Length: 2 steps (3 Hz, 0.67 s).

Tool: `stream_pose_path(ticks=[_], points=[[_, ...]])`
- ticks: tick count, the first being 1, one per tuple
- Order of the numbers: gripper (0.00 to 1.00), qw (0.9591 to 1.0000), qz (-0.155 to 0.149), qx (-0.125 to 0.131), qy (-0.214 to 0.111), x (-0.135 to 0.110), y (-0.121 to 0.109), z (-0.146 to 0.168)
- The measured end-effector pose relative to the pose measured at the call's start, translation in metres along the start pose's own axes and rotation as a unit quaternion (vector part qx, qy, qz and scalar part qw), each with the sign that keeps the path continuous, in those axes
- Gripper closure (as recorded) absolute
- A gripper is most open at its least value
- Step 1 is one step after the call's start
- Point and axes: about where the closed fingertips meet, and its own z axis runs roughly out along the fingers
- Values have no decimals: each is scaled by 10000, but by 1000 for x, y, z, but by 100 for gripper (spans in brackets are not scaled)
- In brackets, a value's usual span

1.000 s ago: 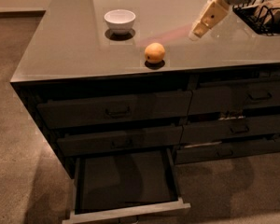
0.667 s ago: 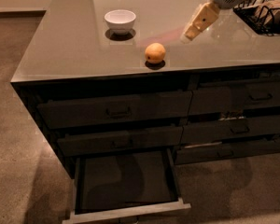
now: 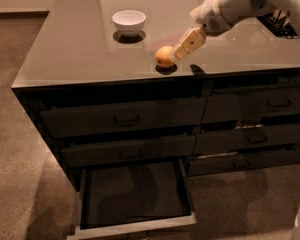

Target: Place orange into bottom drawer

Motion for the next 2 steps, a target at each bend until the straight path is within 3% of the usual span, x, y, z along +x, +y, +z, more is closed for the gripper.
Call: stream_pose_path(ticks=[2], points=[[0,9989,395,-237,-120,28,17,64]])
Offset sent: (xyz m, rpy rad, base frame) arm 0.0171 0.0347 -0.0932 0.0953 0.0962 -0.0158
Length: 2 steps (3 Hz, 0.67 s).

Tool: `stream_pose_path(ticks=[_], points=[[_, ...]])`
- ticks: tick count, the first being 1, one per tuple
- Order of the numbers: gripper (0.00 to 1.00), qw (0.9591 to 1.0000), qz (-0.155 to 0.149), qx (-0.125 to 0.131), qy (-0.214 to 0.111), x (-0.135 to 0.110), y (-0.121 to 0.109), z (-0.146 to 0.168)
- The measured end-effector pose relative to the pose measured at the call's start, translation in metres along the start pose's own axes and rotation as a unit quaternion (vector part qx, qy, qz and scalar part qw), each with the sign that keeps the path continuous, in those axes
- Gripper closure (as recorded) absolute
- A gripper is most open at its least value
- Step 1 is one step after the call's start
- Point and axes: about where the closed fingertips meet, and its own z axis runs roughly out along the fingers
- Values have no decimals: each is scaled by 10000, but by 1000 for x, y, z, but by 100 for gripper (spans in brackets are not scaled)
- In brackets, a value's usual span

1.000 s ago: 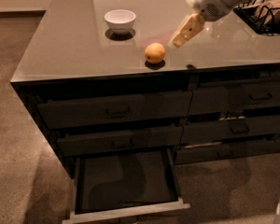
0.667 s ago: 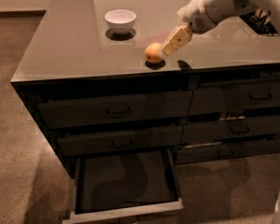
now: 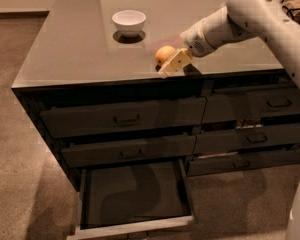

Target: Place orange into bottom drawer

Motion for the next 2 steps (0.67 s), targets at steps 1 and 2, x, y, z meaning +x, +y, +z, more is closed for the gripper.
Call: stream_pose_path(ticks=[1,2], points=[[16,9998,164,-128,-58,6,5,17],[39,9989,319,-261,-227,3,8,24]])
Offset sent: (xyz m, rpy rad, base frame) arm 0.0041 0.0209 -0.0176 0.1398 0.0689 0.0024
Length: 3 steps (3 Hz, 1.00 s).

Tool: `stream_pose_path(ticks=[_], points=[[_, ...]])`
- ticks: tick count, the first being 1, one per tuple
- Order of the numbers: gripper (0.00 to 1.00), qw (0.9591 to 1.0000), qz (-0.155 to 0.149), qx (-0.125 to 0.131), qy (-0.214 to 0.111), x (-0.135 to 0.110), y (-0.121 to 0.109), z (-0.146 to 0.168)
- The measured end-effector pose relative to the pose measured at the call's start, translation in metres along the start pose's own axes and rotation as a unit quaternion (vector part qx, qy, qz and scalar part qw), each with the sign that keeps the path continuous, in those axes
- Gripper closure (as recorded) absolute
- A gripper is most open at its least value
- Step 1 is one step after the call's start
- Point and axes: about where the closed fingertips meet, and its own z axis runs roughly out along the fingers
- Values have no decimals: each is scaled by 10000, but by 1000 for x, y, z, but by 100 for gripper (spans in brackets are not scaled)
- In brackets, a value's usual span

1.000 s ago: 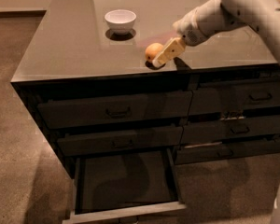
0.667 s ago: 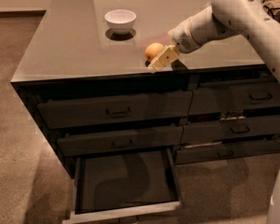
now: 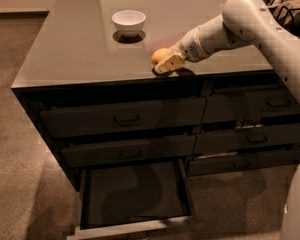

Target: Place orange into bottom drawer

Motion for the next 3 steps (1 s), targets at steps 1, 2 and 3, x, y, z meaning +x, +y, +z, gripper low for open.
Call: stream_pose_path(ticks=[1,2,3], points=[[63,9994,95,-263,-216,-11,7,5],[86,9965,148,-583,-585,-28,12,-2],[100,9938,-157,-769,-789,-31,29,-44]])
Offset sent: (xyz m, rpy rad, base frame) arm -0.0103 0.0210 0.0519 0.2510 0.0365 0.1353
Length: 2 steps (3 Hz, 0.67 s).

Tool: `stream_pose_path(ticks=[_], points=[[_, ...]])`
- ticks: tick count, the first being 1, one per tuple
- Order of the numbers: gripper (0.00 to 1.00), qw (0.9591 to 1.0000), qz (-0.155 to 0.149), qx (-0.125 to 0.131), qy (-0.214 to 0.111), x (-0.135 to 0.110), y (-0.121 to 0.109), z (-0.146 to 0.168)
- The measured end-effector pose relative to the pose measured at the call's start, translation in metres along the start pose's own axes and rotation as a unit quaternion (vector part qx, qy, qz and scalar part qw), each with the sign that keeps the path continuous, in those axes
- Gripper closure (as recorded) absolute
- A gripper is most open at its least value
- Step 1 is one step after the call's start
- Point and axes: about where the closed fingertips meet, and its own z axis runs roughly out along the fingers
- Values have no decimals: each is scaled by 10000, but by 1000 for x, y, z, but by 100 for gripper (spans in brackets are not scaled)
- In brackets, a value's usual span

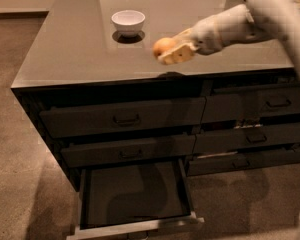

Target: Place orange into bottom drawer

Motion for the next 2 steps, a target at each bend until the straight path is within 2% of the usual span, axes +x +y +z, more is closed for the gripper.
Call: stream_pose_path(ticks=[1,2], points=[[100,9990,-364,228,79,19,29,-63],[100,9975,-583,252,321,79,57,-97]])
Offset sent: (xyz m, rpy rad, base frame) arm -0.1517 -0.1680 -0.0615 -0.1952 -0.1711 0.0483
